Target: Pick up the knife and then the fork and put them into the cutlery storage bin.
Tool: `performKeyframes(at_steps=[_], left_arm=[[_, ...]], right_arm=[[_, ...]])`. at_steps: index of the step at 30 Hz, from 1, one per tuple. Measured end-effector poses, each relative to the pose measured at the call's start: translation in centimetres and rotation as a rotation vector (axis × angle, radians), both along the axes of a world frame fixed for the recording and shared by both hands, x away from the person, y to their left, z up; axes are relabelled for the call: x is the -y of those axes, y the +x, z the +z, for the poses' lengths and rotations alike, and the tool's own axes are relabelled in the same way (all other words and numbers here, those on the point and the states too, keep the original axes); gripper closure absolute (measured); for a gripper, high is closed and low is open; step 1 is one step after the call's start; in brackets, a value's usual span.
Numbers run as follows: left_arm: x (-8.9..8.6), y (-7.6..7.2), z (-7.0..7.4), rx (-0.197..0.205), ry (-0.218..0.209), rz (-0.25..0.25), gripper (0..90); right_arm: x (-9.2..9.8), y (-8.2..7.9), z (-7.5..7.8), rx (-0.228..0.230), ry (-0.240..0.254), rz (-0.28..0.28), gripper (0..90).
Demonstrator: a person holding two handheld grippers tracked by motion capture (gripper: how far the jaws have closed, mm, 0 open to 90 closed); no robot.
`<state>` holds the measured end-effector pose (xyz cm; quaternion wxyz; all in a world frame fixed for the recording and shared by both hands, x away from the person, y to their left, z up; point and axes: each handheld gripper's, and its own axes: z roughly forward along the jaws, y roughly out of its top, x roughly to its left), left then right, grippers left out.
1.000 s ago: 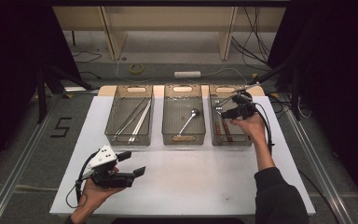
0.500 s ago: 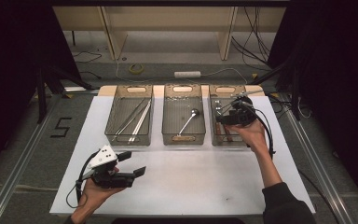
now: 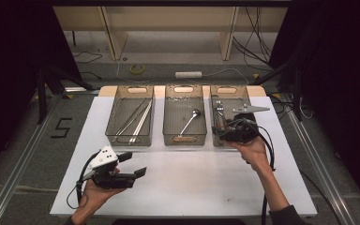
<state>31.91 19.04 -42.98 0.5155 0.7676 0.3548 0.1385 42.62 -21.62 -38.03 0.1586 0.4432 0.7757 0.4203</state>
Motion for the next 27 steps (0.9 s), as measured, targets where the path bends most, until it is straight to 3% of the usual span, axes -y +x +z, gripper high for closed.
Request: performKeyframes(at_steps=[3,7,12,27], left_arm=[[0.0,0.0,0.0,0.001,-0.001,0.001,19.9],[-0.2,0.1,0.0,-0.003,-0.005,0.003,19.9],[-0.1,0.0,0.0,-0.002,-0.004,-0.002,19.9],[0.2,-0.1,0.0,-0.001,0.000,-0.008,19.9]], right_arm=[[-0.1,-0.7,-0.1,0.016,0.004,0.013,30.9],[0.0,-1.6,-0.2,0.029,0.051,0.032,30.6],[0.1,-2.9,-0.5,0.052,0.078,0.045,30.4],[0.3,-6.4,-2.1,0.102,0.124,0.118,28.0]])
